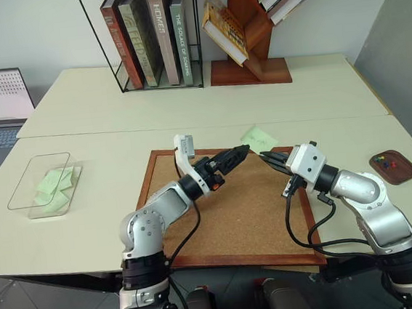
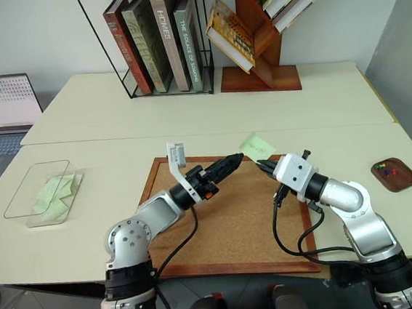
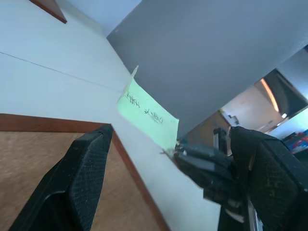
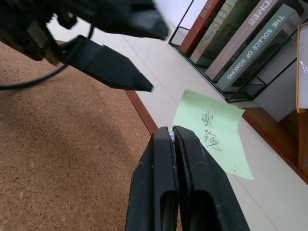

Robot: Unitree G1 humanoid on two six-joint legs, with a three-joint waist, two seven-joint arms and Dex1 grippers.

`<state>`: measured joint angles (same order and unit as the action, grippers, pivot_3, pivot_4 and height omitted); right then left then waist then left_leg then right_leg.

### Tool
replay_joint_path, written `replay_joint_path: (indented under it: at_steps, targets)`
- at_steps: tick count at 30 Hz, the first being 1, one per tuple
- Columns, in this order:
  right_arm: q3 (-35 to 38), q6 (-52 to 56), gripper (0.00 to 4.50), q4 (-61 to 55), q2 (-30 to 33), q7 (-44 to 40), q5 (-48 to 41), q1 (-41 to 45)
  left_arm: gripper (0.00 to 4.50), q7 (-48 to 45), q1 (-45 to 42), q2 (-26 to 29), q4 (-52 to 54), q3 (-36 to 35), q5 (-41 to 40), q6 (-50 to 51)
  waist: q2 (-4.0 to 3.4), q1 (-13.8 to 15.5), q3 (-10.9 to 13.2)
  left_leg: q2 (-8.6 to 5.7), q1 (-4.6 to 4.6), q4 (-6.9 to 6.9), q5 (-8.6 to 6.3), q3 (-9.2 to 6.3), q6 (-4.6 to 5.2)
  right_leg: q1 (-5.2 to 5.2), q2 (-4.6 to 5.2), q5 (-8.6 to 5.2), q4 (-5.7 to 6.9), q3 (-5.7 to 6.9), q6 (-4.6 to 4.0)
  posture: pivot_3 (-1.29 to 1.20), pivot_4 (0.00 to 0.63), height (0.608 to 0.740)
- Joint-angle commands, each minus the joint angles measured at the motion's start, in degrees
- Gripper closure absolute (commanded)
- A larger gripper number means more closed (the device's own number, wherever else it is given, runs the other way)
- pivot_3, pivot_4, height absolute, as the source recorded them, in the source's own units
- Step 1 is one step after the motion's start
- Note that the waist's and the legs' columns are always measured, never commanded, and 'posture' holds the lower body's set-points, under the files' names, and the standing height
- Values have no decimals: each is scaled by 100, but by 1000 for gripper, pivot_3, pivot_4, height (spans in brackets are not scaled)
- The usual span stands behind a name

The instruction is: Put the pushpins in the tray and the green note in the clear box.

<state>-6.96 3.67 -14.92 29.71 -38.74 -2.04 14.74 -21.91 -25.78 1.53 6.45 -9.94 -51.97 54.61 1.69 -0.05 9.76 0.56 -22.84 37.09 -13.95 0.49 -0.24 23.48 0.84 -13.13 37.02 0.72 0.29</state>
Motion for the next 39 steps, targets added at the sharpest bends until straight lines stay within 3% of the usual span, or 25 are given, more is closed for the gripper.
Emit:
replay_joint_path:
  at_steps: [1,10,18,32,39]
  targets:
    - [20,-67,4500,-283,60,-30,17,114,405,-185,-343,-41,-330,111,6,-145,1,-5,1,0,0,0,0,1,0,0,-1,0,0,-1,0,0,150,740]
    - [-75,39,4500,-394,56,-36,53,149,405,-243,-843,-370,-1159,140,119,-455,2,3,1,0,-1,-1,0,2,-1,1,-2,0,-2,-3,0,0,150,740]
    - [-91,42,4500,-432,74,-66,53,139,1645,-328,-952,-480,-1345,67,84,-531,3,-2,2,1,-1,-2,0,1,-1,1,-2,0,-2,-3,0,0,150,740]
    - [-69,-41,4500,-413,67,-132,29,126,4340,-623,-802,-365,-1126,240,148,-534,3,-1,2,0,-1,-1,1,2,-1,1,-2,0,-2,-3,0,0,150,740]
    - [-6,-170,4500,-456,55,-126,-20,88,4451,-634,-758,-320,-1157,312,362,-783,3,-2,2,0,-1,-1,1,2,-1,1,-2,0,-1,-3,0,0,150,740]
